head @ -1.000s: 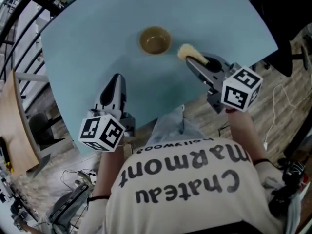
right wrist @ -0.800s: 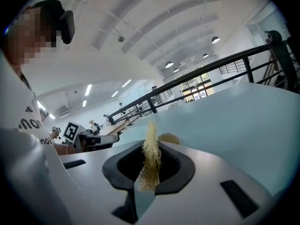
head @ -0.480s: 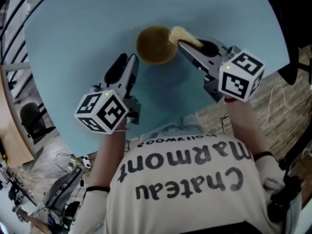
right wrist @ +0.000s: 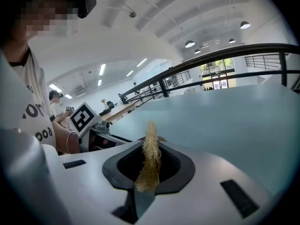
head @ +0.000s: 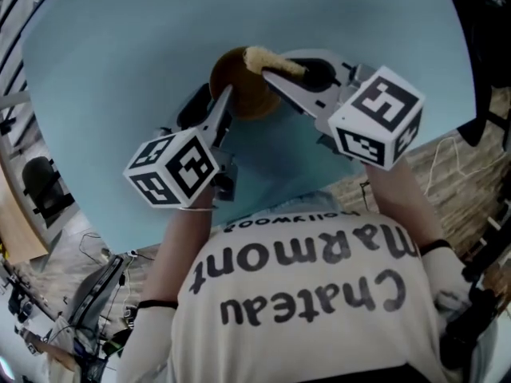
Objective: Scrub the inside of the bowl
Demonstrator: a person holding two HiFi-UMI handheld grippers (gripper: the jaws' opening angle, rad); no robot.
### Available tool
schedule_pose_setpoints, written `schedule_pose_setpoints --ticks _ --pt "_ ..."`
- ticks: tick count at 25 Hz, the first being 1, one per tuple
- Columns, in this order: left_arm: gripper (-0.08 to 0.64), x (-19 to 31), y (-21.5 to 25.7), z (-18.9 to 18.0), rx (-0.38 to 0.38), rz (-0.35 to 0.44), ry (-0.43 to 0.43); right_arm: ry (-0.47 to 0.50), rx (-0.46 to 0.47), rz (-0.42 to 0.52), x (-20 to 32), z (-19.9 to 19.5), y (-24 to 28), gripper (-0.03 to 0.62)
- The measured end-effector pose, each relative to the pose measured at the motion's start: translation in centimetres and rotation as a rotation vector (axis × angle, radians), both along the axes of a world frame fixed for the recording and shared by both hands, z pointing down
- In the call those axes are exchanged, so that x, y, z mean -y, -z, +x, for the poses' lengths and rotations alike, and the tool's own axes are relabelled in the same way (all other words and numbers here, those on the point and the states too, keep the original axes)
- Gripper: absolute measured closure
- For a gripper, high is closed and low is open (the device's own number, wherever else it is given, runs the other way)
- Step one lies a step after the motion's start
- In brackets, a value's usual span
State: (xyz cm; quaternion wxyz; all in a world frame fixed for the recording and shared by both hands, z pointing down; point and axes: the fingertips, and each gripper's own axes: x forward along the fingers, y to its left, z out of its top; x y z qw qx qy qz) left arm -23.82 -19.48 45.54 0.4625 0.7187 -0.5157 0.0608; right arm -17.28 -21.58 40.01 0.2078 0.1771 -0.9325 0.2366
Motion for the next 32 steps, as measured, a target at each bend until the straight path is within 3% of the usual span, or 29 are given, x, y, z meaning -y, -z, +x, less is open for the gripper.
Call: schedule_pose_setpoints --ticks 5,9,14,23,32 --pt "0.389 -0.2 0.0 -0.1 0.015 -0.034 0.058 0.079 -0.015 0.003 -0.5 -1.1 0.5 0.531" --pt "0.491 -0.4 0.1 -0.7 0.051 -0.047 0.113 0.115 -0.027 -0.021 -0.8 -1.5 0.0 0.531" --pt "0.520 -0.3 0.2 -0.9 0.093 -0.057 0.152 0.179 -0.053 -0.022 -1.3 -1.6 -0.7 0.531" --pt "0.522 -1.0 3.7 2.4 0.283 0.064 0.238 0.362 -0.037 -0.049 -3.6 0.1 -0.8 0.531" --pt "0.524 -4.2 5.5 6.7 0.447 0.056 0.316 0.469 0.015 -0.063 -5.6 3.3 0.4 0.532"
